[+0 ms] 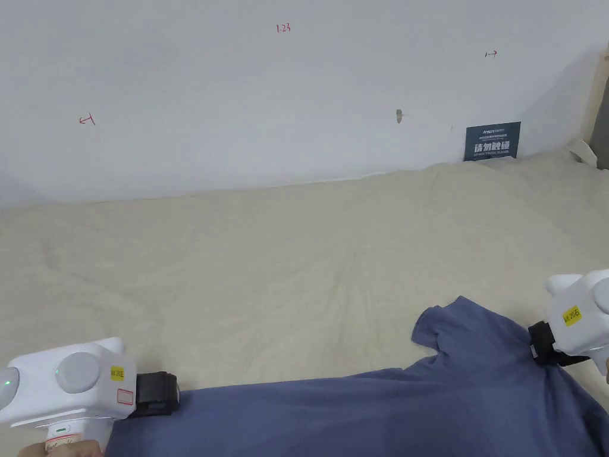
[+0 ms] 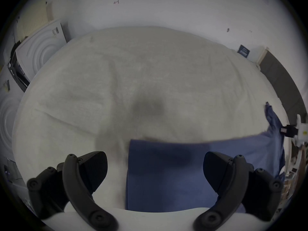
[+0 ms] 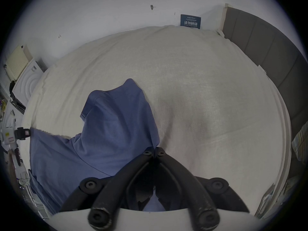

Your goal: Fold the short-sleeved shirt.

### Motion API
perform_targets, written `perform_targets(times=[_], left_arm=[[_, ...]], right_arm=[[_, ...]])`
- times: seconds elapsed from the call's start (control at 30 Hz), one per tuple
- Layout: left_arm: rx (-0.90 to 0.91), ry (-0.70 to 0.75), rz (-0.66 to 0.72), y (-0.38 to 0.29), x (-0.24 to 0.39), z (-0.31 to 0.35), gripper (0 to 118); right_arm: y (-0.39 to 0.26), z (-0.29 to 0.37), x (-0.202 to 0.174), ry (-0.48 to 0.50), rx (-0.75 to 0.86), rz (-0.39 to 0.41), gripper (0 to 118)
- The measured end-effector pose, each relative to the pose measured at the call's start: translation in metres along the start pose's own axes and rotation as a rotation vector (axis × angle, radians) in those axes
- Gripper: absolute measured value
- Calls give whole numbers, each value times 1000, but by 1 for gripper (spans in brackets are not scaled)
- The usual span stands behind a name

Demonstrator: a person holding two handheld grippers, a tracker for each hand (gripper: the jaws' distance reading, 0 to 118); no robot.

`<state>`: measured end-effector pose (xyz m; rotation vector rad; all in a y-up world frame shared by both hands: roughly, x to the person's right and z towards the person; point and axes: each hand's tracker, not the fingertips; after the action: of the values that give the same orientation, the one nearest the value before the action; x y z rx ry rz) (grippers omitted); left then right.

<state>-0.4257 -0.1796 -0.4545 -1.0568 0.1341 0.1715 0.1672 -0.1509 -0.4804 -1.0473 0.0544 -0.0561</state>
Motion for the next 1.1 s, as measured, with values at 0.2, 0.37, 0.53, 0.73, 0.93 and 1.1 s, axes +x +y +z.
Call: perform_targets(times=[0.2, 0.37, 0.53, 0.73, 0.93, 1.1], left_arm=[[15, 49, -8, -11, 7, -7, 107], [32, 56, -46, -7, 10, 9, 55], [23, -58, 34, -8, 3, 18, 8], [90, -77, -12, -14, -2, 73, 8], [192, -72, -96, -33, -5, 143, 8], [240, -69, -168, -87, -15, 193, 8]], right_arm=[[-3, 0, -1, 1, 9, 42, 0], [-2, 3, -1, 5, 10, 33, 0], [0, 16, 0, 7, 21, 33, 0], [-6, 59, 9, 26, 77, 38, 0], [-37, 126, 11, 37, 148, 84, 0], [-94, 176, 10, 44, 181, 143, 0]])
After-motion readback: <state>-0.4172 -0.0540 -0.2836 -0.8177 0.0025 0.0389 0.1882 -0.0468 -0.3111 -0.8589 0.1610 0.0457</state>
